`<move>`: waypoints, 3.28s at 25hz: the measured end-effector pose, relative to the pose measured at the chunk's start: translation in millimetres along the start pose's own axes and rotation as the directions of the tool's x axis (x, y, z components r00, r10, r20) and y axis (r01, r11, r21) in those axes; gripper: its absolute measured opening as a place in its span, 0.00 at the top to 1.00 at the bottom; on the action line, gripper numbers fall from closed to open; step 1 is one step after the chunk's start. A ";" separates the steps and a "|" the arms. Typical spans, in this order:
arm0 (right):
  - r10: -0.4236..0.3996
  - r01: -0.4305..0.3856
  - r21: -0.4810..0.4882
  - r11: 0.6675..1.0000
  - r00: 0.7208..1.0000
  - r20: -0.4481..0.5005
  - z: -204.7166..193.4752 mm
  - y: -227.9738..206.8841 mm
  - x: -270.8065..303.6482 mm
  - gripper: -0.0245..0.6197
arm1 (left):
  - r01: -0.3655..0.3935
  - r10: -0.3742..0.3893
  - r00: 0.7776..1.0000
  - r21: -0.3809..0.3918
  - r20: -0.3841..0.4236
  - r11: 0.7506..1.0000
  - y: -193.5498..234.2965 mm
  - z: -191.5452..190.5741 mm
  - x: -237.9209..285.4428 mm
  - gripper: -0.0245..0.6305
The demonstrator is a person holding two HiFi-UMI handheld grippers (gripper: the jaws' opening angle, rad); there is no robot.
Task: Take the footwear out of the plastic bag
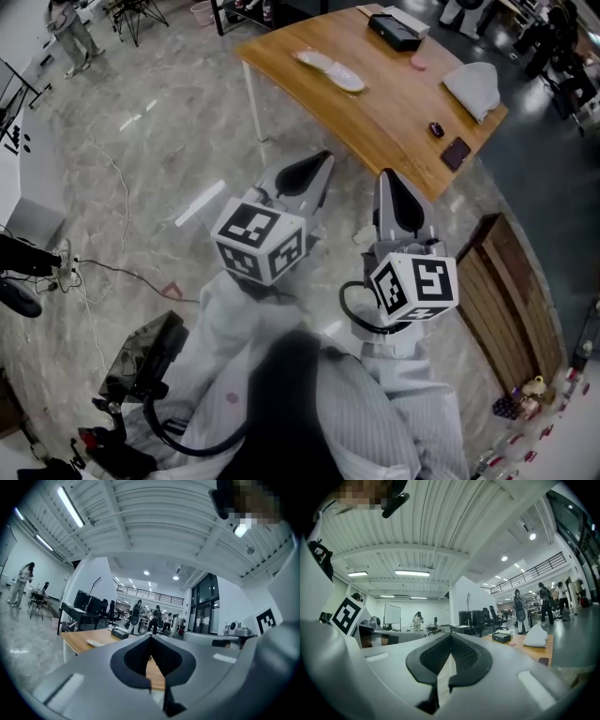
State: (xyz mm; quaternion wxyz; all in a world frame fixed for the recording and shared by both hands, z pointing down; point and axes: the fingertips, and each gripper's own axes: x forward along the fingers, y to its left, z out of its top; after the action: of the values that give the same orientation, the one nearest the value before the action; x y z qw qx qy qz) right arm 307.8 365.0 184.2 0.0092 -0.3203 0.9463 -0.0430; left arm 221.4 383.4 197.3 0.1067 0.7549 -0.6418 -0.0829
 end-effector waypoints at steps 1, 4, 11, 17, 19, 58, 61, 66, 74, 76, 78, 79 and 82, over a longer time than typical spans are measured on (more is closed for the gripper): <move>0.002 -0.002 0.005 1.000 1.000 -0.005 -2.9 -0.9 12.6 0.94 | 0.001 -0.001 1.000 -0.008 -0.004 1.000 11.4 0.1 6.1 0.96; 0.001 -0.001 0.013 1.000 1.000 -0.023 -12.5 -4.7 58.7 0.94 | 0.008 -0.008 1.000 -0.014 -0.026 1.000 52.1 0.3 30.1 0.96; -0.103 0.104 0.063 0.993 0.994 -0.030 -31.7 -10.7 190.3 0.94 | 0.089 -0.088 0.990 0.001 -0.111 0.996 170.3 22.2 94.2 0.96; -0.195 0.206 0.087 0.975 0.973 -0.124 -59.6 -34.0 280.0 0.94 | 0.124 -0.134 0.968 -0.059 -0.214 0.990 261.3 15.0 155.2 0.96; -0.214 0.231 0.098 0.968 0.964 -0.160 -71.1 -50.0 302.4 0.94 | 0.127 -0.143 0.958 -0.081 -0.250 0.989 283.2 5.6 178.8 0.96; 0.153 0.464 0.711 0.528 0.772 -0.617 -333.5 -297.8 415.8 0.80 | 0.209 -0.549 0.200 -0.512 -0.812 0.833 527.0 -196.8 465.9 0.67; 0.214 0.416 0.755 0.507 0.788 -0.577 -331.6 -296.4 433.0 0.80 | 0.186 -0.576 0.163 -0.549 -0.801 0.815 534.1 -206.2 467.6 0.62; 0.275 0.380 0.780 0.498 0.784 -0.557 -337.1 -297.3 440.0 0.81 | 0.166 -0.590 0.089 -0.572 -0.802 0.803 533.7 -221.5 465.9 0.61; 0.358 0.339 0.817 0.467 0.772 -0.525 -347.0 -294.1 439.4 0.81 | 0.115 -0.611 -0.002 -0.607 -0.791 0.786 538.3 -230.9 456.4 0.65; 0.374 0.330 0.832 0.446 0.776 -0.508 -349.1 -294.3 440.4 0.83 | 0.099 -0.632 -0.015 -0.630 -0.775 0.770 536.7 -233.3 454.9 0.69; 0.386 0.325 0.849 0.416 0.782 -0.488 -350.2 -296.2 438.9 0.82 | 0.076 -0.654 -0.012 -0.653 -0.756 0.753 536.3 -234.5 454.4 0.72; 0.400 0.314 0.858 0.406 0.784 -0.476 -350.1 -295.5 438.5 0.82 | 0.064 -0.663 -0.006 -0.662 -0.748 0.747 536.6 -234.8 453.7 0.72; 0.460 0.238 0.905 0.354 0.798 -0.390 -339.2 -284.4 441.0 0.83 | 0.038 -0.670 0.009 -0.669 -0.742 0.742 539.3 -235.8 450.1 0.76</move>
State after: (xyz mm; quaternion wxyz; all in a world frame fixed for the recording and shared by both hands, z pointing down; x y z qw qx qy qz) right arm 114.3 -102.0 551.4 -0.1022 -0.1568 0.7231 -0.6649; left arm -156.7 -130.6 574.1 0.6505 0.7025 -0.1386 0.2532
